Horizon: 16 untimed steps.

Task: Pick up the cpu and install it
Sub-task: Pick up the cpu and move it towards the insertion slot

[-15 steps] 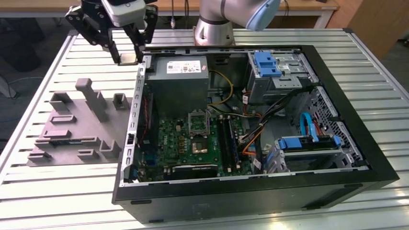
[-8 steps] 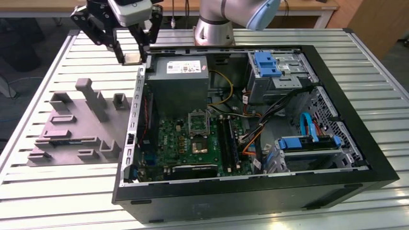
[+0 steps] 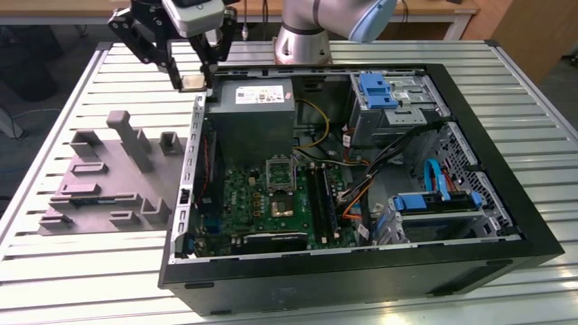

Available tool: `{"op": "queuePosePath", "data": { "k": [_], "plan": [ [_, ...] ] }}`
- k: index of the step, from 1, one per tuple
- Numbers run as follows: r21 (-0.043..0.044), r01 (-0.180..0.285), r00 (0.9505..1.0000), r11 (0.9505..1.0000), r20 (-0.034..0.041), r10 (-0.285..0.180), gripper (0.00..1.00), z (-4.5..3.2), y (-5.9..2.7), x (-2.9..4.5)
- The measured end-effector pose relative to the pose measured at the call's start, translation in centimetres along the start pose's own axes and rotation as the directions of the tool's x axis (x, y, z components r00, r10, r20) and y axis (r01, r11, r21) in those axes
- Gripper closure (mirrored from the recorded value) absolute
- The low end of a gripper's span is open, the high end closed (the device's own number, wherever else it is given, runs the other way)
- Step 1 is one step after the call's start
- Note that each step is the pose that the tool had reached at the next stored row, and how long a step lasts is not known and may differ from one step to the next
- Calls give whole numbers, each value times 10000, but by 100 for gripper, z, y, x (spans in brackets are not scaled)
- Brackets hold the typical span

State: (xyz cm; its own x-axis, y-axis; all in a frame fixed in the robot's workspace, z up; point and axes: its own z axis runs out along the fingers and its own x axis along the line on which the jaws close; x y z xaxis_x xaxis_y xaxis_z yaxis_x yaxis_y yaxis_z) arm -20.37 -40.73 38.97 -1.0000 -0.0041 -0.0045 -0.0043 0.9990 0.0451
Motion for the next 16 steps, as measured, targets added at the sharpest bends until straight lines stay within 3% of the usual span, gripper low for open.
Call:
{"op": "queuePosePath", "data": {
  "k": [16],
  "plan": [
    [0, 0, 10000, 10000, 0, 0, 53, 1, -1, -148]
  ]
}}
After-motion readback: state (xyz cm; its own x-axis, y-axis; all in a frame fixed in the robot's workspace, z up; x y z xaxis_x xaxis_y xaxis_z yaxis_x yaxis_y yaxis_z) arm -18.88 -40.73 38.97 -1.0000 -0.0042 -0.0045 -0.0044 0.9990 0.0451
